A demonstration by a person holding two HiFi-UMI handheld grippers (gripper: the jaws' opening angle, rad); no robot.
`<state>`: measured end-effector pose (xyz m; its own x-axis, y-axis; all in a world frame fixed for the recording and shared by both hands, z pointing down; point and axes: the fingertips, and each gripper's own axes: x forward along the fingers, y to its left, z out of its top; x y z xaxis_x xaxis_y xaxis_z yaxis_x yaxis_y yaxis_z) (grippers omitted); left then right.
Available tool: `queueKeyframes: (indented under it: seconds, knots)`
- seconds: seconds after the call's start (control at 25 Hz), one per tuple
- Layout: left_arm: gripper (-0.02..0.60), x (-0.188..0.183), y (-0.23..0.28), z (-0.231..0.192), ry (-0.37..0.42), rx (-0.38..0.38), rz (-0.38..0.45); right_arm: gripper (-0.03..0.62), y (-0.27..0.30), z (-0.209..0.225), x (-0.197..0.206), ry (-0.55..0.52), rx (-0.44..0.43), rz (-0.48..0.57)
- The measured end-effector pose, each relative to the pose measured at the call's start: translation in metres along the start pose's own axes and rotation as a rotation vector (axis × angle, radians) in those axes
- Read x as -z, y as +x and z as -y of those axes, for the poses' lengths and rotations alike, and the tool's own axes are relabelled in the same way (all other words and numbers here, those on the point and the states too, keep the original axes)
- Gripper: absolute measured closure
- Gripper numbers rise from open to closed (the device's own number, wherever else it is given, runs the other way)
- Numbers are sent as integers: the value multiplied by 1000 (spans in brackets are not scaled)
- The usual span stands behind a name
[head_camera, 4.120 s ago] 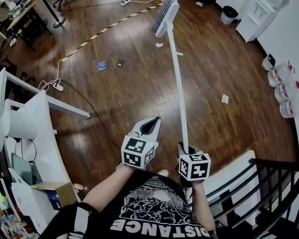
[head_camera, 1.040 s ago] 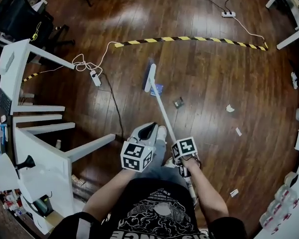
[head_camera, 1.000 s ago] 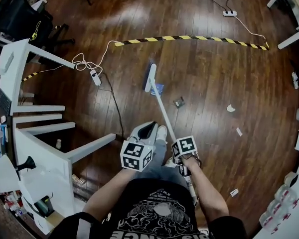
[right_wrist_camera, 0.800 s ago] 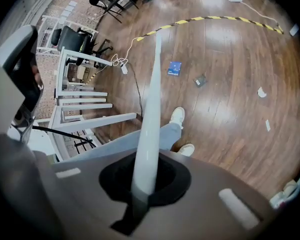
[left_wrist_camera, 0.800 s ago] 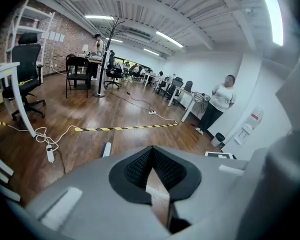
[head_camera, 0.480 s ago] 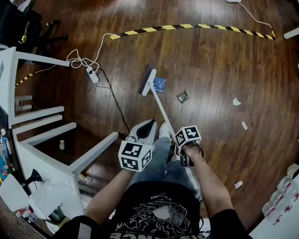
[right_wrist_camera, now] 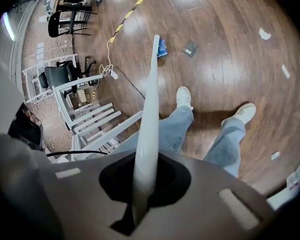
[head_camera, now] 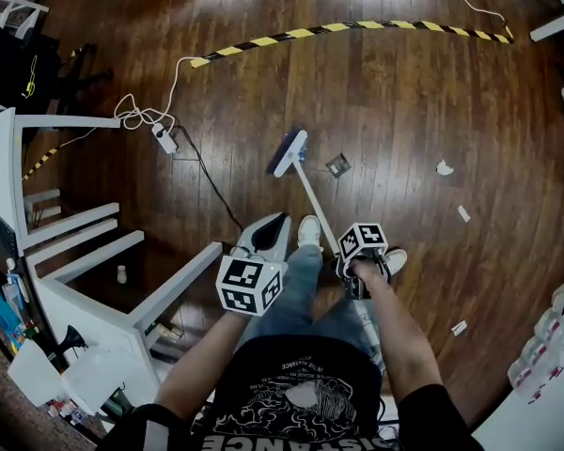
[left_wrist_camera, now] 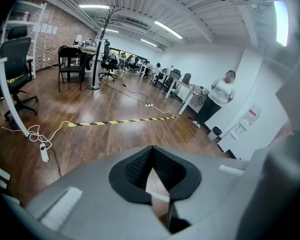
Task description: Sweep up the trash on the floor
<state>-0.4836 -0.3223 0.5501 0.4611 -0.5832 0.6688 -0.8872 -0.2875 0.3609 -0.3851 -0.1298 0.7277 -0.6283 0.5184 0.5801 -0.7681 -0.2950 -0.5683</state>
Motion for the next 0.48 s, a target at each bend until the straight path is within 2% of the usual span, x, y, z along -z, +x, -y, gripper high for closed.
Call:
queueKeyframes:
  seconds: [0.2,0.48]
  knots:
    - [577,6,18,39,11,4,0,594,-18,40,16,2,12,-5]
    - [577,18,41,109,-8,-1,6,594,-61,110,41,-48,99,-33]
